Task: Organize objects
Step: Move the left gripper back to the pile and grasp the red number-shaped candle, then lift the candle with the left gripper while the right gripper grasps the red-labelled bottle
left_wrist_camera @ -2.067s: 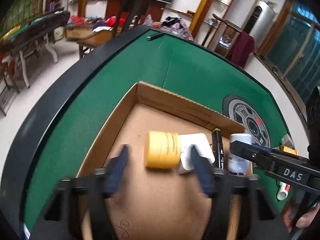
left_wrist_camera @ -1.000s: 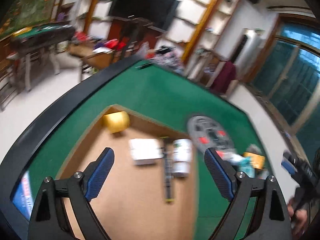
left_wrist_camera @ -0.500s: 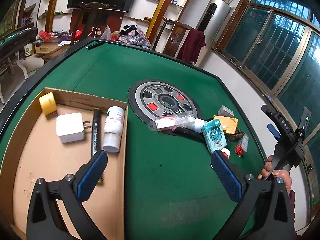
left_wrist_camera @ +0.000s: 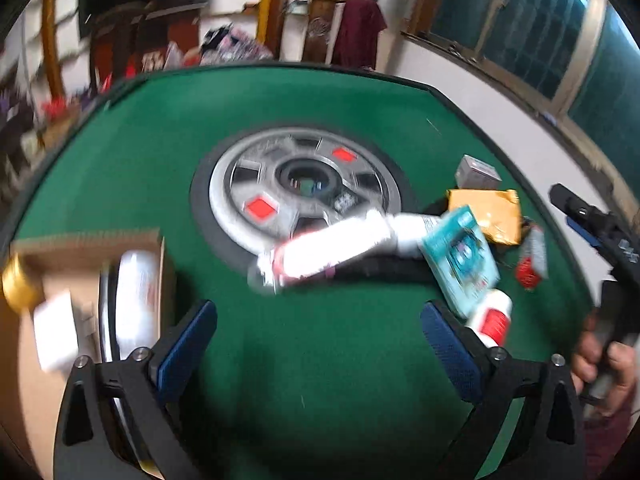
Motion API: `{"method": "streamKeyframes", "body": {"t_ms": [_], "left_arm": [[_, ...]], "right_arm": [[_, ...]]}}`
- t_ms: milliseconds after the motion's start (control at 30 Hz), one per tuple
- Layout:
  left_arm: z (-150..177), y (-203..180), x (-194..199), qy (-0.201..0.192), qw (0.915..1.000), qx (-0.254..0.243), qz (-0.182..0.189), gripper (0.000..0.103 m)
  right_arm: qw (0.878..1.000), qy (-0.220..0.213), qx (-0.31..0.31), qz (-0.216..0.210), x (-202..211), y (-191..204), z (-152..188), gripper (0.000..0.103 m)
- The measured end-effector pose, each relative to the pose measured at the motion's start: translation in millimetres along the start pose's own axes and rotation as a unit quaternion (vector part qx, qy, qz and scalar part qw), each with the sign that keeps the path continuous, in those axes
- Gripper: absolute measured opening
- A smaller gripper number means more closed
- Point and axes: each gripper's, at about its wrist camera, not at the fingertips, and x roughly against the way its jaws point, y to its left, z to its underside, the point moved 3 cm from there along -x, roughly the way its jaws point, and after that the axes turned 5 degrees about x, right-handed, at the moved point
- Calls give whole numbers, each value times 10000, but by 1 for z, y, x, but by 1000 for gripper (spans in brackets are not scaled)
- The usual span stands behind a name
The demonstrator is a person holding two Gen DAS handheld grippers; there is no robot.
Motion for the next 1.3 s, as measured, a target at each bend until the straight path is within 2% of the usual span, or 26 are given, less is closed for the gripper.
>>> {"method": "streamKeyframes", "body": {"t_ms": [100, 167, 200, 300, 400, 433, 500, 567, 633, 767, 967, 1133, 1300], "left_arm": [[-16, -7, -11, -136, 9979, -547, -313, 94], [-20, -10, -23, -42, 9951, -856, -485, 83], [-23, -13, -30, 43, 9935, -1003, -532, 81], [-26, -18, -47, 114, 9906, -1256, -534, 81], [-30, -24, -55, 155, 9917, -1220, -370, 80], [-30, -25, -58, 229, 9924, -1180, -283, 76], [-26, -30, -67, 475, 9911, -1216, -247, 52], [-23, -33, -65, 455, 9910, -1232, -267, 26], [-19, -31, -62, 479, 9921, -1129, -268, 26], [-15, -23, -41, 248, 9959, -846, -210, 25], [-11, -12, 18, -253, 9991, -339, 48, 26], [6, 0, 77, -703, 9966, 104, 418, 26], [36, 25, 128, -1075, 9901, 574, 699, 26]], "right_arm": [[9998, 121, -184, -38, -7, -4, 1, 103], [9994, 157, -304, -47, -9, -7, 2, 103], [9992, 167, -347, -56, -10, -8, 2, 103], [9987, 214, -458, -92, -12, -11, 2, 103], [9980, 316, -518, -156, -16, -10, 5, 103], [9979, 331, -523, -167, -17, -10, 6, 103], [9979, 365, -507, -167, -18, -8, 7, 103], [9980, 378, -490, -148, -19, -7, 8, 103], [9979, 390, -499, -159, -20, -7, 9, 103], [9979, 396, -489, -119, -20, -7, 11, 103], [9983, 400, -412, -18, -23, -6, 13, 103], [9987, 385, -322, 113, -25, -7, 15, 103], [9986, 394, -183, 315, -29, -5, 20, 103]]}}
